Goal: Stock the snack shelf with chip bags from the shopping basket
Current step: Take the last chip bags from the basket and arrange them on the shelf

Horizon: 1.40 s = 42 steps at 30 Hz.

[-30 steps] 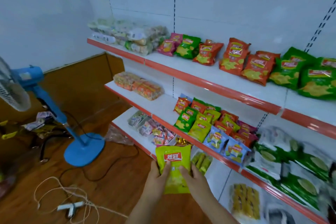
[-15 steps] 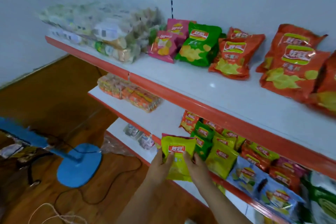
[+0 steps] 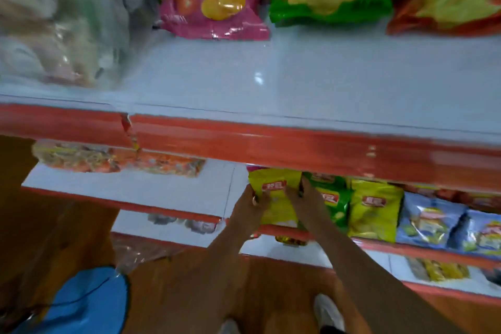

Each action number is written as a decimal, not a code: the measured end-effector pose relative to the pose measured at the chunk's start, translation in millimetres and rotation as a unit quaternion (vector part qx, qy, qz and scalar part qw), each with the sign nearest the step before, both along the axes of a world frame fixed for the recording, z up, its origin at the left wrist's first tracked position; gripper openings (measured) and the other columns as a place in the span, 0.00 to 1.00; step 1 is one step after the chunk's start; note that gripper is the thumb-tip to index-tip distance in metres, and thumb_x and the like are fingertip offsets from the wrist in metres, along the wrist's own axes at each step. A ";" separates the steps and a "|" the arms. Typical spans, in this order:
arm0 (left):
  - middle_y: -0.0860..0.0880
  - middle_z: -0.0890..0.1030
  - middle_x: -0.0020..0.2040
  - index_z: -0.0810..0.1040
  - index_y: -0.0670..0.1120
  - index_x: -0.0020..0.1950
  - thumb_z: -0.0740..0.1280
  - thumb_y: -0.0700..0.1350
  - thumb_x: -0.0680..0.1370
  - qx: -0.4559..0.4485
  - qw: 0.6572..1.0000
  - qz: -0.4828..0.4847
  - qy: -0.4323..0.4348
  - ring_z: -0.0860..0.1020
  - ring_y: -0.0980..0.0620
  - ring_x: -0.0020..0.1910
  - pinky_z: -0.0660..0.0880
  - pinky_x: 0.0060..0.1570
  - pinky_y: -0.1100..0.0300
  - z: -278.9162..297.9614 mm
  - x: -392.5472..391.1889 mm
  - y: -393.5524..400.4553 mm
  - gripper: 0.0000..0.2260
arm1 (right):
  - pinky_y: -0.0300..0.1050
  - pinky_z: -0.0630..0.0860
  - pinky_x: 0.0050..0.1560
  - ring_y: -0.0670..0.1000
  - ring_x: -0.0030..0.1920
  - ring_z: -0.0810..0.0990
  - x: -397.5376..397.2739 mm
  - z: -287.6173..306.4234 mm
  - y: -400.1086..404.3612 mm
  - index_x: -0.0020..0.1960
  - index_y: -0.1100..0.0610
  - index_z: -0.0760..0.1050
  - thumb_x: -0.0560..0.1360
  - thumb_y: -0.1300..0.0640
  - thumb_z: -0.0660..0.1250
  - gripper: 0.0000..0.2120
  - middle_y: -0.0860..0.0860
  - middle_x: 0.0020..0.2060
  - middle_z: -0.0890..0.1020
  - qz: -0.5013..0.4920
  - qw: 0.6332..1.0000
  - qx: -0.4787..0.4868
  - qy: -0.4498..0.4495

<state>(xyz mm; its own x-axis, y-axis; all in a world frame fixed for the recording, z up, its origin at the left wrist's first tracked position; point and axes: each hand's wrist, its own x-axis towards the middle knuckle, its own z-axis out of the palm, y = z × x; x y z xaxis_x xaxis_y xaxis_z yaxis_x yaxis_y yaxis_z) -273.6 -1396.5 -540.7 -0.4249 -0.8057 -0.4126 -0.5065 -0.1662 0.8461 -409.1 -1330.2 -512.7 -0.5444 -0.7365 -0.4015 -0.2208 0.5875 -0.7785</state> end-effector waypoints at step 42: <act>0.37 0.67 0.74 0.65 0.50 0.76 0.66 0.59 0.75 -0.603 0.671 -0.409 -0.141 0.65 0.36 0.73 0.61 0.72 0.40 -76.5 -197.3 88.9 0.31 | 0.53 0.70 0.62 0.59 0.65 0.71 -239.2 -45.8 51.3 0.70 0.51 0.71 0.75 0.50 0.66 0.23 0.53 0.66 0.73 0.183 0.855 0.100 0.475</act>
